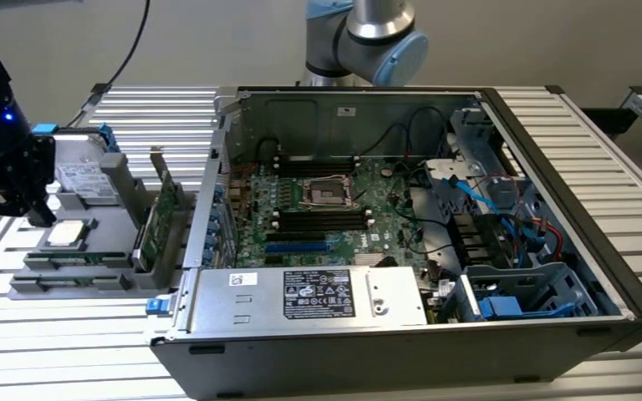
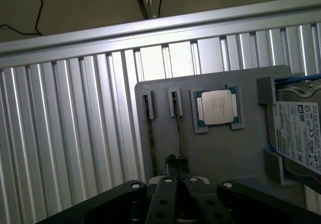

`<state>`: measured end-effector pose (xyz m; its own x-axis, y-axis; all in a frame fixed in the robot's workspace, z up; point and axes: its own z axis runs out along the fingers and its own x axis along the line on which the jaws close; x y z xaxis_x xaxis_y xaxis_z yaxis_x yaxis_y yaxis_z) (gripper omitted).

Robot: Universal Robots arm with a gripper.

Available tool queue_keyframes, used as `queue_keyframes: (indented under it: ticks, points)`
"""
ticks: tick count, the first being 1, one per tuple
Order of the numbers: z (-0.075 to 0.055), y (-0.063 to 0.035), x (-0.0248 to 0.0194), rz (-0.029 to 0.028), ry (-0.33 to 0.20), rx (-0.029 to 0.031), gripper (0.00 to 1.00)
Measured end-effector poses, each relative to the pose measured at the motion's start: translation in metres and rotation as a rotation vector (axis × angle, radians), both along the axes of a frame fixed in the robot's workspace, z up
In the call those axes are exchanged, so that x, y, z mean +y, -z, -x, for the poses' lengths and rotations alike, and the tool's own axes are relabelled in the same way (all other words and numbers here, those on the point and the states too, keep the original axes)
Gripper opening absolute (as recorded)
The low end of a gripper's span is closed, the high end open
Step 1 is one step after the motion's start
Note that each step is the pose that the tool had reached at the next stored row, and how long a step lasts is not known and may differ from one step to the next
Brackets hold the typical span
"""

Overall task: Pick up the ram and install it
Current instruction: 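Pick up the ram and move it above insertion slot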

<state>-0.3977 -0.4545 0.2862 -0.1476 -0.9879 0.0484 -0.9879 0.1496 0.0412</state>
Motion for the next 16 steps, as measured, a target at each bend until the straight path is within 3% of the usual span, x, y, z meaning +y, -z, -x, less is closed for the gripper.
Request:
queue_keyframes:
  ticks: [4,7,14,15,16]
  points:
    - [0.0001,0.0,0.0,0.0,0.0,0.0,0.18]
    - [0.0001,0.0,-0.0001,0.0001,0.0,0.0001,0.31]
    - [0.0001,0.0,-0.001,0.0001,0.0,0.0001,0.33]
    - [0.0001,0.0,-0.0014,0.0001,0.0,0.0001,0.39]
    - [0.0001,0.0002,-0.0022,0.0,0.0,0.0,0.39]
